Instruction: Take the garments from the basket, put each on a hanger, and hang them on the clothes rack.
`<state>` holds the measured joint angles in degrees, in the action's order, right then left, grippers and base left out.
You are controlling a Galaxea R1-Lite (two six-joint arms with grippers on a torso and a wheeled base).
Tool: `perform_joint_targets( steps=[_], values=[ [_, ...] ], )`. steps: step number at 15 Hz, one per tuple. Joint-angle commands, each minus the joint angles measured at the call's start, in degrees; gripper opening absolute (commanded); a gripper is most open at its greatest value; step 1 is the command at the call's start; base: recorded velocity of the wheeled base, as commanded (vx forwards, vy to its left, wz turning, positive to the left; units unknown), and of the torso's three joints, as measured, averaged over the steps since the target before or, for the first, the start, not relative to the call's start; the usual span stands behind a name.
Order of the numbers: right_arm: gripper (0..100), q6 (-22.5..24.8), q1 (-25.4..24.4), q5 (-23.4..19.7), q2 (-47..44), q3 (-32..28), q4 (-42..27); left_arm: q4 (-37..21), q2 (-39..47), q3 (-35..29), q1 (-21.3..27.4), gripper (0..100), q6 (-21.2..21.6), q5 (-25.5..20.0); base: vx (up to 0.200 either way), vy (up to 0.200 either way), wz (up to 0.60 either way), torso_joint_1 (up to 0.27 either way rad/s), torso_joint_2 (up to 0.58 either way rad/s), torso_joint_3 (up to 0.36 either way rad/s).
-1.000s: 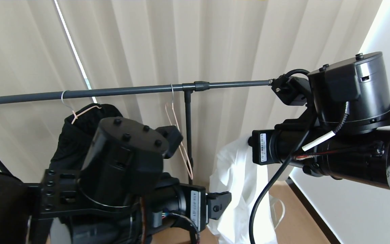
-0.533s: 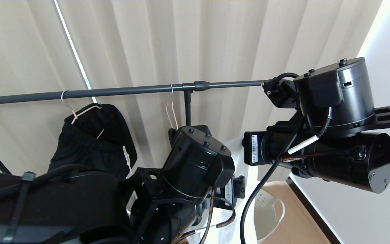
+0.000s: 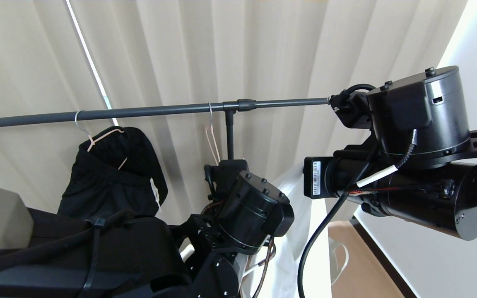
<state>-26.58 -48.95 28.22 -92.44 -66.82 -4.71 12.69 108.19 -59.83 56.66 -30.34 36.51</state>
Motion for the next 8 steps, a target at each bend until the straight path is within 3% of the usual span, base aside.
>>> perform_joint_targets(
  steps=[1,8],
  values=[
    [0,0.03,-0.01,0.69,0.51,0.11,-0.04,-0.03,-0.79,1.21,-1.03,100,0.11,0.23,0.0,0.0,0.0,0.0,0.0,0.0],
    [0,0.21,0.08,1.13,3.32,0.11,-0.3,0.23,1.85,-0.02,-6.12,100,1.07,0.49,0.0,0.0,0.0,0.0,0.0,0.0]
  ],
)
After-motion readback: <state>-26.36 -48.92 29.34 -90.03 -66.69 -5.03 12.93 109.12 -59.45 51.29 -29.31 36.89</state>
